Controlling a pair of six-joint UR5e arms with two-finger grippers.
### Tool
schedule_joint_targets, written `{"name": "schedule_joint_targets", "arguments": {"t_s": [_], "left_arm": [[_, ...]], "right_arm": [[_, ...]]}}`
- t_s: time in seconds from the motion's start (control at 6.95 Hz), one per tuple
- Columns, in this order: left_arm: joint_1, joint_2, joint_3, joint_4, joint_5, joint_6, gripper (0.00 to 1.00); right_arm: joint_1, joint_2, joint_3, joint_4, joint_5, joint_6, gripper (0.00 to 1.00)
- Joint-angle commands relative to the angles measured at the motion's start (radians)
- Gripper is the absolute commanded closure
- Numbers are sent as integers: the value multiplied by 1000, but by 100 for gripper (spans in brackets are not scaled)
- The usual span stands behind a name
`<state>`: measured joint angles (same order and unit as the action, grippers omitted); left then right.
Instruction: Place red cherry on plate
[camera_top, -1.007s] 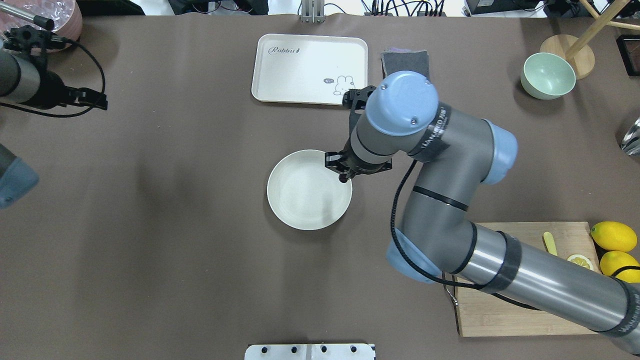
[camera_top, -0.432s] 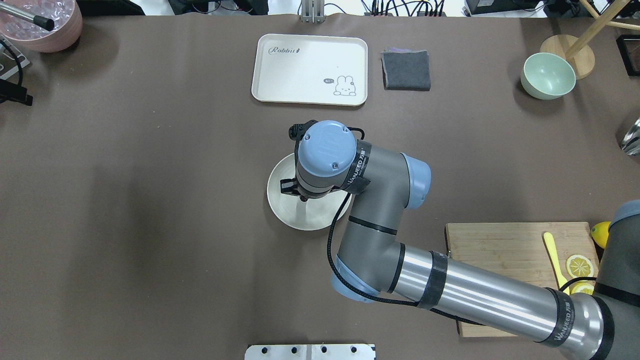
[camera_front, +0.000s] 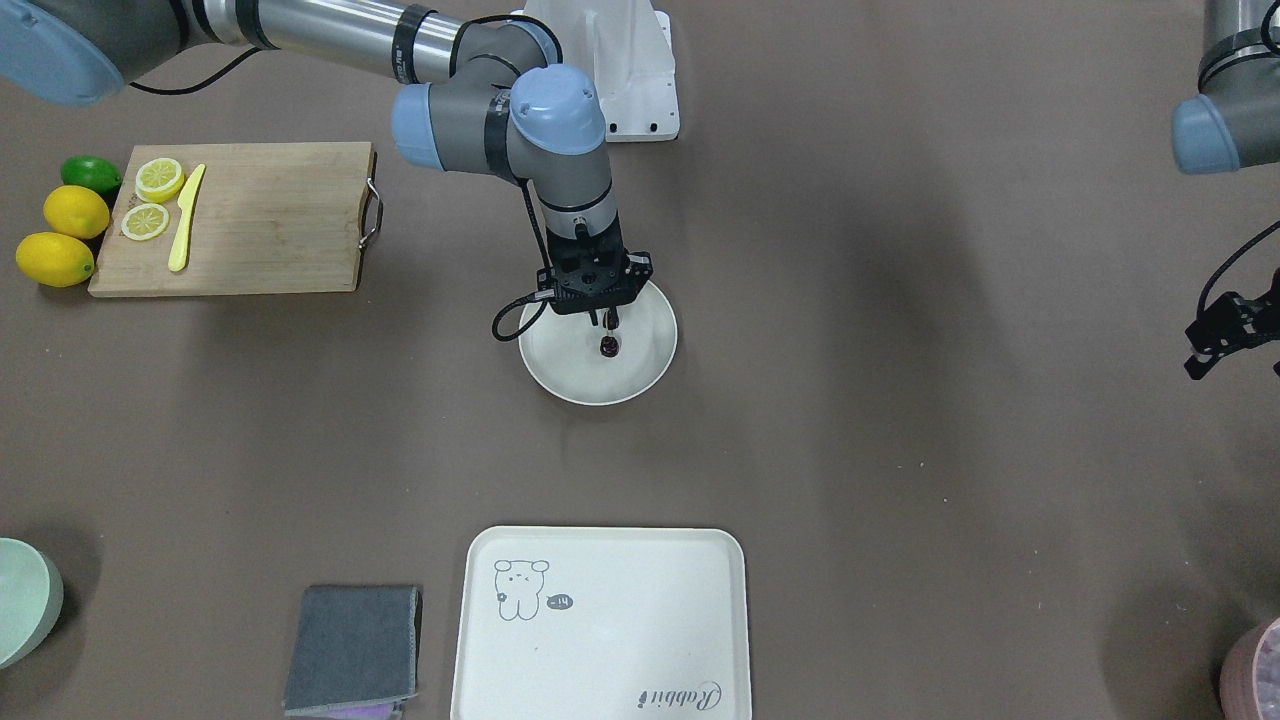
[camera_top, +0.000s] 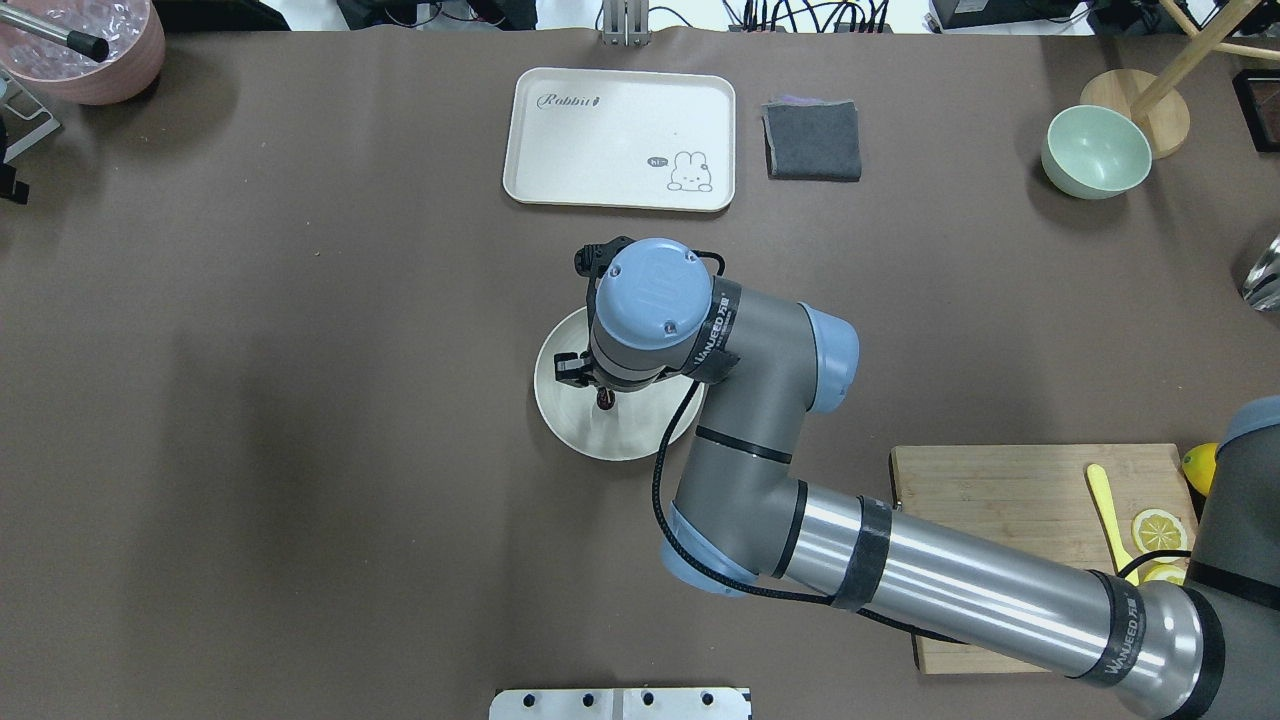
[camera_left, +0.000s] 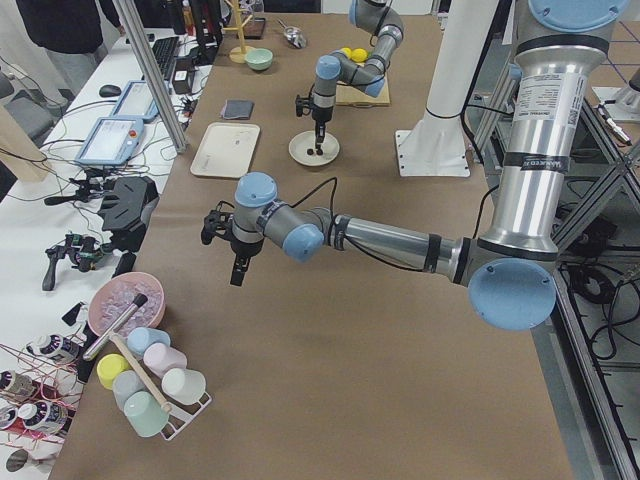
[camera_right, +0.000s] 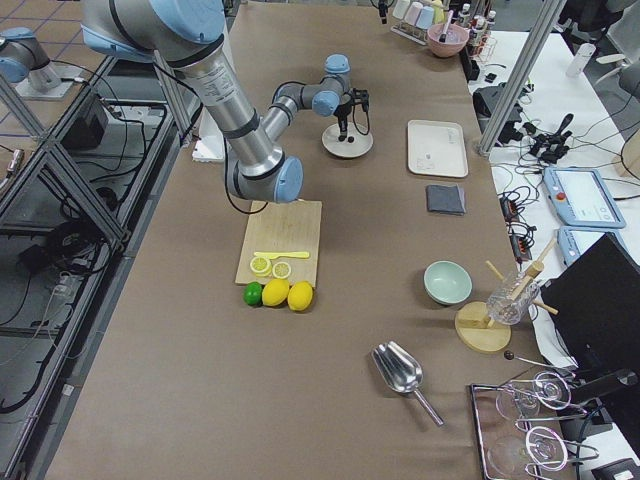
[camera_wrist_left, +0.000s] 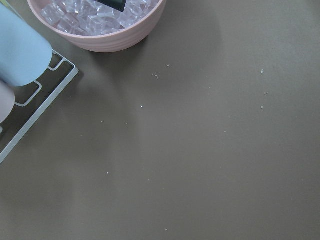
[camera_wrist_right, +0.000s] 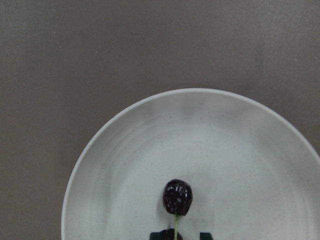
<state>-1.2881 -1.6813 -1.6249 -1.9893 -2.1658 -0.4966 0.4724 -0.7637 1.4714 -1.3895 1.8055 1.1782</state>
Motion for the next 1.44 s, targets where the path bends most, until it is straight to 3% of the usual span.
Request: {"name": "schedule_joint_targets", "arguments": {"t_s": [0.0, 0.43, 0.72, 1.01, 1.29], "left_arm": [[-42, 11, -4, 56, -25, 88, 2], [-224, 17, -81, 378, -48, 434, 2], [-313, 20, -101, 443, -55, 444, 2], [-321, 70, -115, 442, -100, 444, 2], [-320, 80, -109, 445, -100, 441, 2]], "right_arm": [[125, -29, 45, -41, 139, -61, 0], [295, -200, 300, -317, 208, -295, 0], [514, -429, 391, -312, 360, -554, 0], [793, -564, 333, -322, 492, -878, 0], [955, -653, 235, -316, 523, -1058, 0]]}}
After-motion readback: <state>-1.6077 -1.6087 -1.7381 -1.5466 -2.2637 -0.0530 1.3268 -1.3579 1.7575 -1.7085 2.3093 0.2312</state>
